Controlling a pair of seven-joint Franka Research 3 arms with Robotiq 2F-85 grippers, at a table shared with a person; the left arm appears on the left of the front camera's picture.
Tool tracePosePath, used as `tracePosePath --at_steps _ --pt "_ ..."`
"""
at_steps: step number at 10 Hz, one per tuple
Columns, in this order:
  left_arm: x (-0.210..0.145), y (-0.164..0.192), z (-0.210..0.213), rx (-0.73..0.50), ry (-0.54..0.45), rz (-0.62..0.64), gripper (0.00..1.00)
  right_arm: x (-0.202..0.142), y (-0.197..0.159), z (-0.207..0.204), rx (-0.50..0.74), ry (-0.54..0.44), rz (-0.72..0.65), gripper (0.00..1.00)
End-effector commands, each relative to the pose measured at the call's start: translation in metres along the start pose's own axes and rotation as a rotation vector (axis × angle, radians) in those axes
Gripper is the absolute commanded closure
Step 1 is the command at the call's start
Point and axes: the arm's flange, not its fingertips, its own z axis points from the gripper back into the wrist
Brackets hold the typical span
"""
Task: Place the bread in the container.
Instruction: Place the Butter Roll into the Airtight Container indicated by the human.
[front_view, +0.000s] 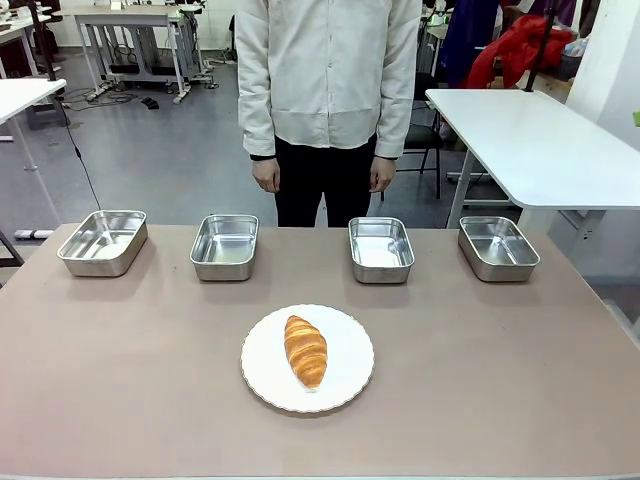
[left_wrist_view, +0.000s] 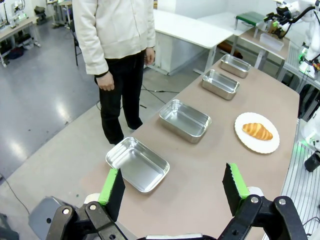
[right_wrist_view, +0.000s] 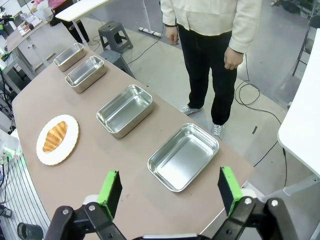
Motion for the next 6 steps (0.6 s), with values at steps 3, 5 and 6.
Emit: tracePosePath --at_steps 3,5,6 --pt "0.0002 -0.0009 0.0012 -0.008 -0.012 -0.016 0.0 0.0017 0.0014 -0.0002 0.007 -0.007 0.008 0.0" --pt "0.0002 -0.0009 0.0012 -0.008 -0.012 -0.016 0.0 0.0017 0.0014 -0.0002 0.007 -0.007 0.008 0.0" --pt "0.0002 -0.0009 0.0012 -0.008 -0.012 -0.016 0.0 0.0017 0.0014 -0.0002 0.007 -0.007 0.008 0.0"
